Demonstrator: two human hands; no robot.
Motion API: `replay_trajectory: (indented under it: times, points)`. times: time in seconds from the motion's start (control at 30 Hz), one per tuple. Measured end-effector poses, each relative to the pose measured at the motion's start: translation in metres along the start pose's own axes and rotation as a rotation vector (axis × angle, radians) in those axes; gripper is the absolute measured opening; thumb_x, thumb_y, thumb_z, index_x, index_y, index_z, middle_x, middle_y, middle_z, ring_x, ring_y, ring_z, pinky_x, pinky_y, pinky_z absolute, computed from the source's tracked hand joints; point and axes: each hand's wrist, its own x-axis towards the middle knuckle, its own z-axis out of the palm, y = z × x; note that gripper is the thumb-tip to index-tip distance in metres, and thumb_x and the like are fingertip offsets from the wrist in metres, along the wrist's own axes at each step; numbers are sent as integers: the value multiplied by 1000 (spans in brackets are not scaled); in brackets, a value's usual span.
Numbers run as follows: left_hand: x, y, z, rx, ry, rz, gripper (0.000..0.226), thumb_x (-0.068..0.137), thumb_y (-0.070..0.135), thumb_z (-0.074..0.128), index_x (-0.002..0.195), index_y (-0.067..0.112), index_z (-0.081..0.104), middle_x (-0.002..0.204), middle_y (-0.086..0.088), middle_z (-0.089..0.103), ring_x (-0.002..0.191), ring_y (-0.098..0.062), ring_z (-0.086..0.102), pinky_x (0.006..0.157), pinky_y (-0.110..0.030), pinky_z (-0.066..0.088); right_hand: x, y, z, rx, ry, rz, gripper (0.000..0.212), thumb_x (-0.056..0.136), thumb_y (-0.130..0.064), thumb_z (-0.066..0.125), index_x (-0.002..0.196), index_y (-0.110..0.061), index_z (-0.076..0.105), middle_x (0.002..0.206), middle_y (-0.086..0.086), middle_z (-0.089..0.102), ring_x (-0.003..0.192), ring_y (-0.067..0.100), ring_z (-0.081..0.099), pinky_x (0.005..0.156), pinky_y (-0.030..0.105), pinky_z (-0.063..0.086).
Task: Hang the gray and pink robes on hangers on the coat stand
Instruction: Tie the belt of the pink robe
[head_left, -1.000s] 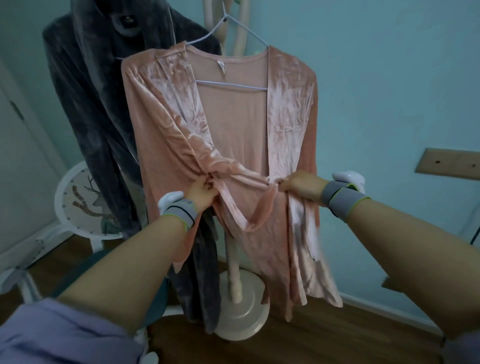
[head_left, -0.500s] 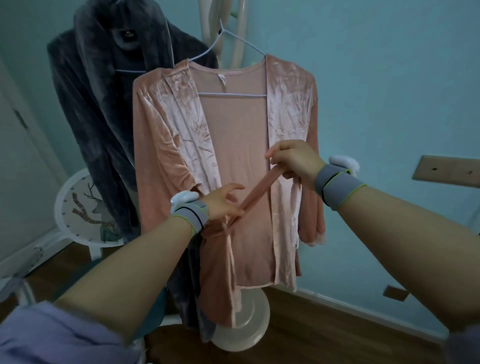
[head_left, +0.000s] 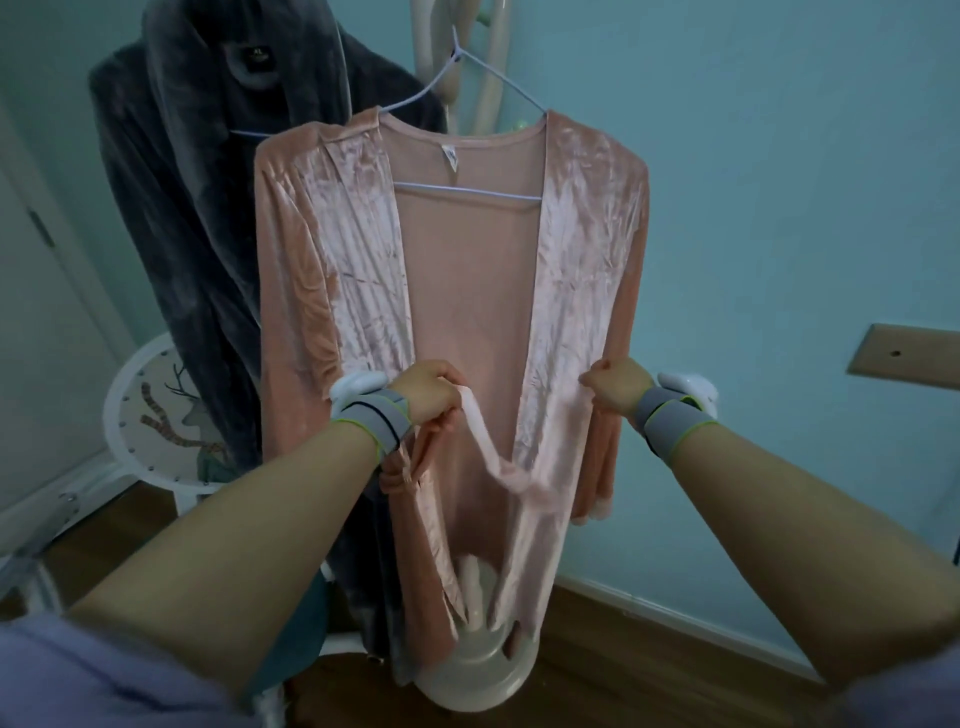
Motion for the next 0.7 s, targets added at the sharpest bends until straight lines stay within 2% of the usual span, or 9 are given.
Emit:
replay_trajectory:
  times: [0.1,0.17,0.3,0.37,0.43,0.5,0.57,0.63,0.7]
  points:
    - [17,1,4,-91,-7,25,22,83,-10,42,90,7,53,48,-10,50,28,-9,50,32,-14,40,19,-1,15,28,29,27,42,88,-27,56,119,-1,46,119,17,52,104,26,50,89,32,40]
    - [31,3,9,-80,-49,60,17,84,-6,49,93,8,53,49,-7,51,30,-8,50,37,-16,42,30,-7,20,114,77,66,71,86,-37,60,140,-1,30,141,17,43,122,29,47,102,35,38]
    - [58,5,22,74,-139,150,16,84,11,62,99,14,57,59,-2,51,44,-8,52,50,-19,44,44,-7,19,-37,309,225,88,80,-58,56,141,-2,25,144,16,39,131,37,41,108,44,35]
    - [70,6,31,106,-161,168,22,84,14,63,105,12,57,60,-2,52,52,-13,49,56,-22,43,44,-4,14,-139,373,305,83,81,-61,51,138,-4,30,140,15,40,127,39,43,103,44,36]
    - [75,9,41,114,-174,162,23,84,17,64,105,11,54,71,-11,58,57,-17,52,61,-25,46,44,-3,9,-87,291,240,65,88,-47,50,134,-2,42,137,19,48,122,38,49,99,38,42]
    - [79,14,53,120,-197,163,40,83,23,67,116,6,53,105,-21,62,84,-28,61,81,-33,50,40,-7,9,22,191,86,42,92,-29,51,117,4,57,122,23,60,105,36,60,83,26,51]
    - [80,18,71,176,-248,181,61,81,32,68,131,5,47,131,-14,54,118,-30,54,97,-32,43,29,-16,12,109,102,-43,22,92,-20,53,90,0,61,99,23,66,88,37,63,82,33,57]
    - [77,22,87,221,-266,209,62,83,34,66,136,9,44,138,-10,51,126,-27,49,97,-26,40,21,-26,13,184,-15,-143,22,92,-15,53,71,-6,55,76,10,61,72,32,61,83,44,54]
    - [74,21,95,253,-127,183,51,88,27,59,132,4,48,134,-14,54,122,-30,52,91,-25,41,16,-30,8,222,-93,-250,17,91,-11,54,75,-5,57,70,4,56,66,19,57,74,30,53]
